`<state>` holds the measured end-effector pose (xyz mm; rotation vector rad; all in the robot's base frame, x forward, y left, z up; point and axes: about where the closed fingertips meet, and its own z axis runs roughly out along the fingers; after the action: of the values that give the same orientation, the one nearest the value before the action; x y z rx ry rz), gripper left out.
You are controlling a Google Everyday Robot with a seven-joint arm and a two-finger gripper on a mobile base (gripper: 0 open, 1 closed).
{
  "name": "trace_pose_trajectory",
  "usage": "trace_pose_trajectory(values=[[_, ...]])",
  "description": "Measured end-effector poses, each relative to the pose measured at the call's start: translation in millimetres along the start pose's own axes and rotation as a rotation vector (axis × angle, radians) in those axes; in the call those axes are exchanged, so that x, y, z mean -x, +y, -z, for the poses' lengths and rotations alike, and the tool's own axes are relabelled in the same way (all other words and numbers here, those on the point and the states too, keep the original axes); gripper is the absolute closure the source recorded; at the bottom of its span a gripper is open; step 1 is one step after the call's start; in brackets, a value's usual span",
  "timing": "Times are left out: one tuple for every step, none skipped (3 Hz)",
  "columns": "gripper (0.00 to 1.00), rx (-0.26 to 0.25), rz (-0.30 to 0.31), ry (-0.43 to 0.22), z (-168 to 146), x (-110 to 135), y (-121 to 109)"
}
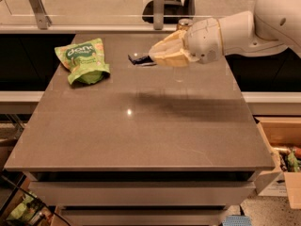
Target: Move rxbar blueberry near green rice chip bag
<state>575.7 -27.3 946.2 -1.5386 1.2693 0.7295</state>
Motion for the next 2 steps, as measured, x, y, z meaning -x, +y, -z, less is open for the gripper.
trace_pose_trajectory(values=[[1.00,-0.036,-0.021,-0.025,-13,0,-5],[1.00,-0.047,-0.037,-0.037,-29,0,-13]])
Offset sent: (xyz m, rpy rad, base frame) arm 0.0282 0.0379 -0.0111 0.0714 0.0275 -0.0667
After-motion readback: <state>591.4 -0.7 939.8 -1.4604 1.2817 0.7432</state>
